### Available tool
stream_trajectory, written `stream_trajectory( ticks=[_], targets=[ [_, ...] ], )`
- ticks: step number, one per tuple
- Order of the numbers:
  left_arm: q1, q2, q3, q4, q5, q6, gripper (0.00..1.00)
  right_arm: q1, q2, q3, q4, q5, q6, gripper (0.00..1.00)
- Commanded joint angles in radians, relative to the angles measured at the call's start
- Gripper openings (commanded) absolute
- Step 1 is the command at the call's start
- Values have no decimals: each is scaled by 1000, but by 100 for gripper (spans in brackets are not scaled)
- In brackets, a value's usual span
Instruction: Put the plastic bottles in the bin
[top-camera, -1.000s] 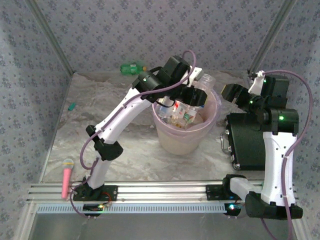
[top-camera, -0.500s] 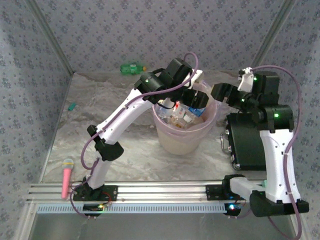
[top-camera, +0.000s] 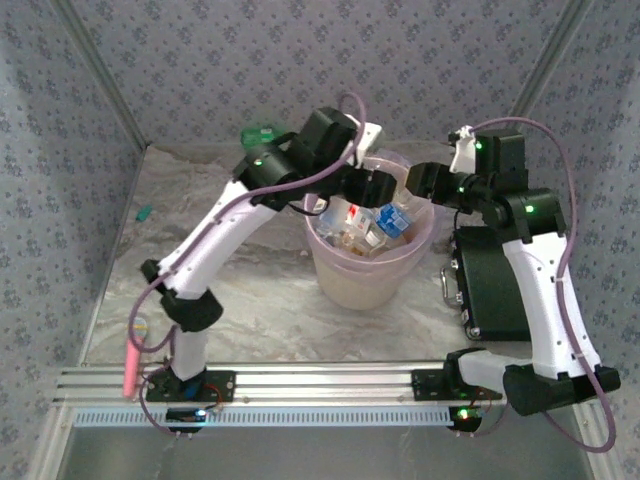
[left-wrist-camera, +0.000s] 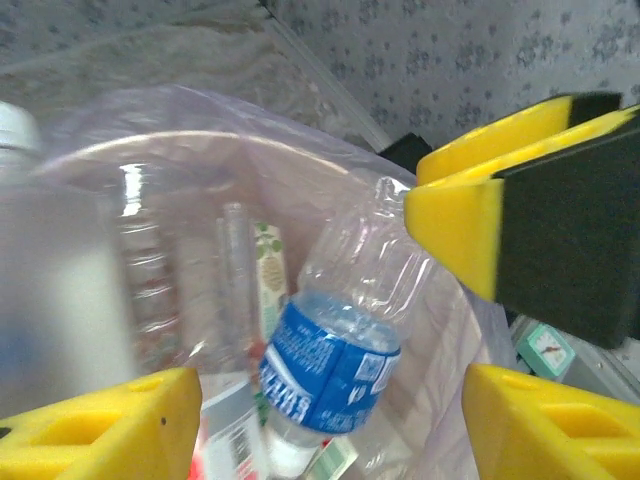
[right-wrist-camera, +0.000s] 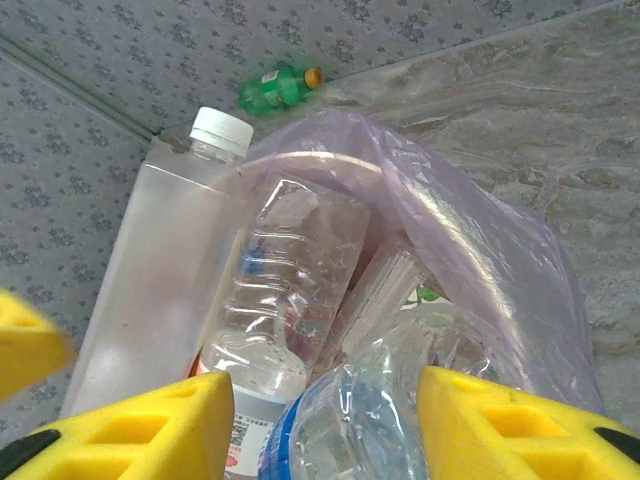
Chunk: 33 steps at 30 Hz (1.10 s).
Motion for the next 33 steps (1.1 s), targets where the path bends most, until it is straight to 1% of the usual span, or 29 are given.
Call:
stream_trajectory(
  ticks=[1, 4, 6, 9, 11, 15, 19, 22, 25, 27, 31, 33],
  targets=[
    [48, -123, -105, 105, -63, -3, 69, 5, 11, -22, -9, 45, -15, 51],
    [103, -212, -230, 171, -68, -25, 69, 6, 18, -29, -9, 26, -18, 51],
    [156, -270, -320, 219, -70, -42, 69, 4, 13, -8, -17, 32, -16, 51],
    [254, -322, -420, 263, -61, -69, 72, -7, 8, 38, -32, 39, -19, 52],
    [336, -346, -490, 311, -43, -104, 74, -16, 4, 69, -43, 38, -24, 57],
    [491, -360, -678, 467, 6, -210, 75, -37, -13, 87, -54, 50, -30, 60],
    [620, -304, -805, 630, 72, -330, 78, -64, -39, 49, -37, 39, -21, 62],
    [685, -206, -813, 704, 115, -376, 85, -79, -52, 19, -20, 16, -17, 62],
    [730, -80, -773, 750, 159, -429, 88, -87, -57, -1, -17, 2, -18, 62],
    [749, 5, -725, 759, 152, -452, 89, -92, -68, -19, -16, 4, -22, 62],
    [769, 185, -570, 734, 105, -445, 92, -117, -92, -64, -8, -7, -26, 62],
    [781, 264, -513, 756, 120, -509, 92, -128, -100, -88, 1, -15, -27, 62]
  ],
)
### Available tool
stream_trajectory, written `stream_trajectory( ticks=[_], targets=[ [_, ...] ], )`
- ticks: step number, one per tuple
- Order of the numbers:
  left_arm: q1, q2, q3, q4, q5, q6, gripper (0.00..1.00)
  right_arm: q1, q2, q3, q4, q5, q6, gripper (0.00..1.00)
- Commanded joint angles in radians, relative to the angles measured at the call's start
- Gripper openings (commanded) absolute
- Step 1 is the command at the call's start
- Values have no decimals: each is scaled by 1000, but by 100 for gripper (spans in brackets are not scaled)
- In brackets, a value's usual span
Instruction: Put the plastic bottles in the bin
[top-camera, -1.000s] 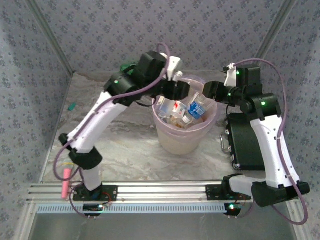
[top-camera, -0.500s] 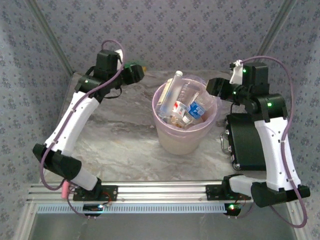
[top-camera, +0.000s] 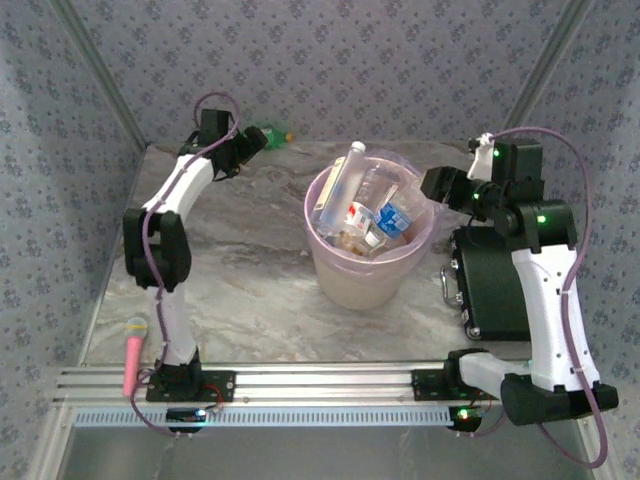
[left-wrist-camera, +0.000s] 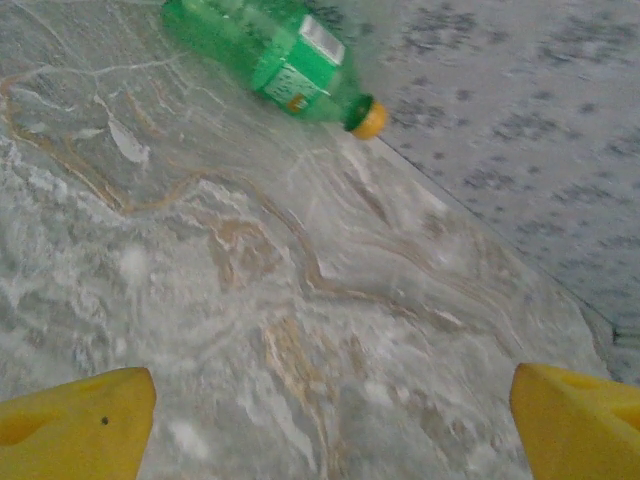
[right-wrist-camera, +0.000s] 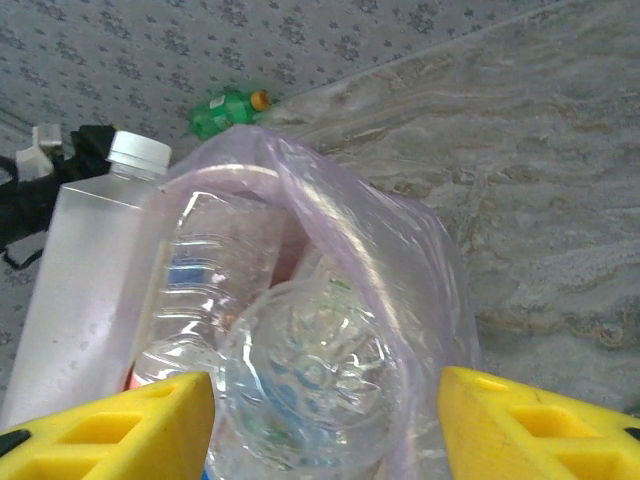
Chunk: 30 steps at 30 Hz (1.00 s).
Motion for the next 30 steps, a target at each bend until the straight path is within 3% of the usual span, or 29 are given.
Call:
stream_trajectory(
  ticks=[1, 13, 30],
  targets=[
    [18, 86, 96, 82, 29, -112, 91, -21, -32, -33, 22, -27, -16, 62],
    [21, 458, 505, 41, 23, -437, 92, -64, -61, -114, 27, -6, -42, 62],
    [2, 673, 655, 119, -26, -761, 89, -103, -88, -188, 58, -19, -60, 62]
  ],
)
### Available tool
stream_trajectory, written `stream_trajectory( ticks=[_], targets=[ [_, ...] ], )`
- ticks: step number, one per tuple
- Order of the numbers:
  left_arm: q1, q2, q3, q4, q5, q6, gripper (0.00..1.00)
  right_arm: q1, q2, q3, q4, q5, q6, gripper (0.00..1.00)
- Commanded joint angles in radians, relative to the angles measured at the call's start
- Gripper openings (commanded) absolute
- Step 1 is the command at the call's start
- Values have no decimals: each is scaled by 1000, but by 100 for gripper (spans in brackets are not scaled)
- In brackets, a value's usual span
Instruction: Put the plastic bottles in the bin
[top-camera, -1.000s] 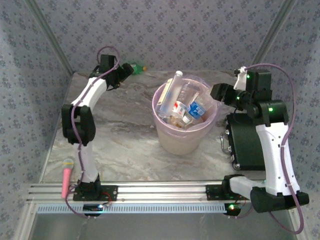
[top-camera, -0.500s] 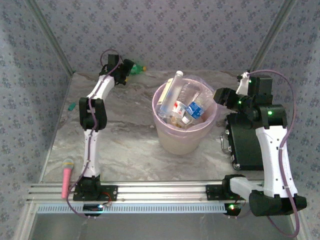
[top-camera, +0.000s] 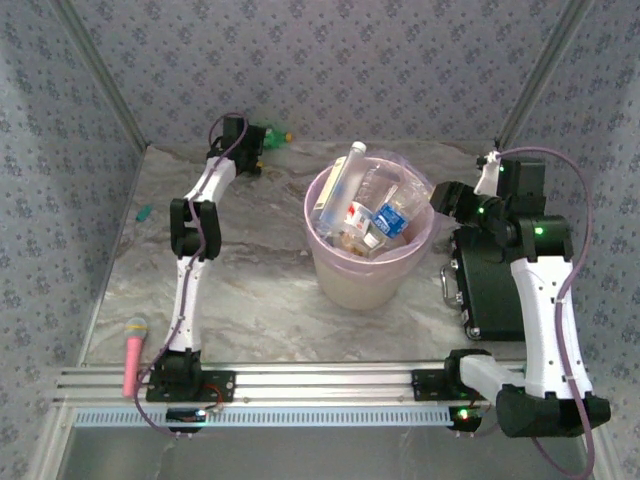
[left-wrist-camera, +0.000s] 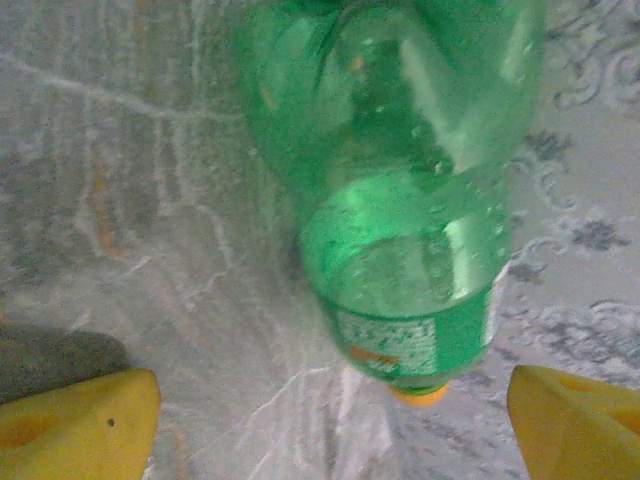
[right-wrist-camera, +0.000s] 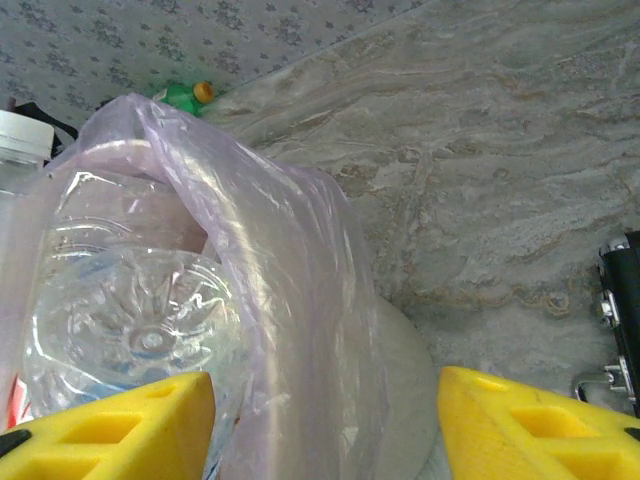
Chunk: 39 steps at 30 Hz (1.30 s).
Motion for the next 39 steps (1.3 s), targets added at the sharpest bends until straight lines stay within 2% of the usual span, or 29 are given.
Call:
stream_trajectory(
  ticks=[1, 14, 22, 28, 35, 39],
  targets=[
    [-13, 57, 36, 28, -27, -118, 89, -13, -21, -21, 12, -12, -27, 62],
    [-21, 231, 162, 70, -75, -274, 88, -32, -38, -42, 11, -19, -29, 62],
    [-19, 251, 159, 71, -70, -296, 67, -46, -37, -42, 12, -17, -33, 62],
    [-18, 224, 159, 55, -71, -250, 54, -55, -35, -42, 17, -25, -33, 62],
    [-13, 137, 137, 25, -64, -152, 53, -61, -36, -35, 17, -33, -31, 62],
    [-12, 37, 46, 37, -39, -81, 53, -63, -38, -29, 17, -35, -29, 62]
  ],
)
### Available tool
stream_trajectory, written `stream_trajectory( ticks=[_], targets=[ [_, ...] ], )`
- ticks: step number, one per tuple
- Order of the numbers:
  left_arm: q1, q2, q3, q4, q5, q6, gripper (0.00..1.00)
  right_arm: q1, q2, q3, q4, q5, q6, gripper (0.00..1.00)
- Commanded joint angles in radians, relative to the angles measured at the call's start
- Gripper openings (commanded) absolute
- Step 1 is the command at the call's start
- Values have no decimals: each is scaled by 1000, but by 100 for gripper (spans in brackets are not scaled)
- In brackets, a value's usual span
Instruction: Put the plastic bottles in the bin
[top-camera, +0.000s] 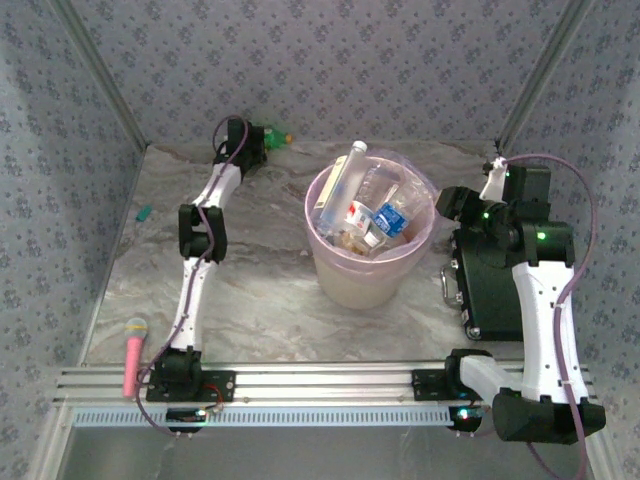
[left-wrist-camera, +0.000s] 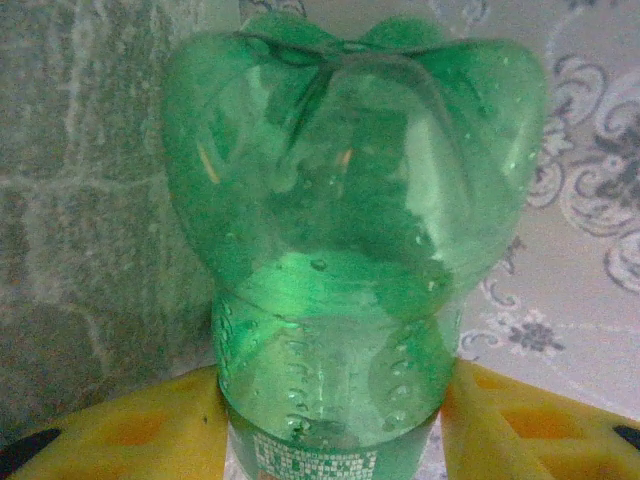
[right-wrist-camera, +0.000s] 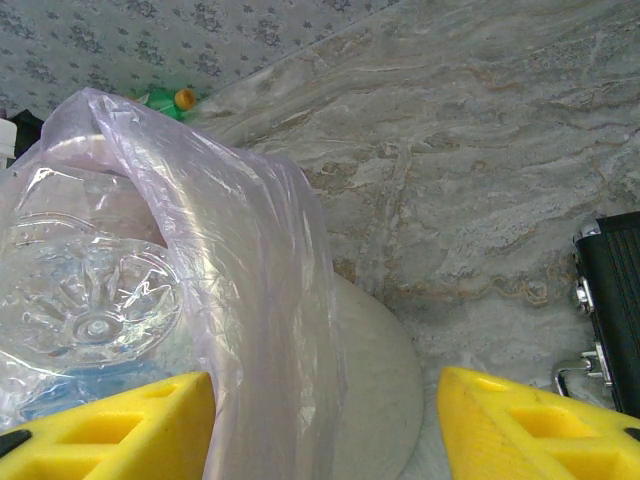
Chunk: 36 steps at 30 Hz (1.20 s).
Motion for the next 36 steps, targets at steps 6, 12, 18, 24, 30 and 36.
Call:
stream_trajectory(
  ticks=[6, 12, 18, 24, 30, 36],
  targets=[
    [-6, -374, -477, 70, 21, 164, 54, -10, -20, 15, 10, -18, -15, 62],
    [4, -666, -890, 161, 98, 273, 54, -12, -27, 23, 5, -27, -13, 62],
    [23, -947, -1243, 203, 141, 375, 53, -12, -37, 16, 10, -31, -5, 62],
    [27, -1190, -1256, -48, 205, 646, 54, -8, -29, 25, 3, -60, -7, 62],
    [27, -1415, -1133, -340, 165, 870, 54, -7, -16, 28, 59, -125, 30, 62],
    [-14, -1536, -956, -556, 197, 1005, 54, 2, 13, 54, 87, -170, 32, 62]
  ],
)
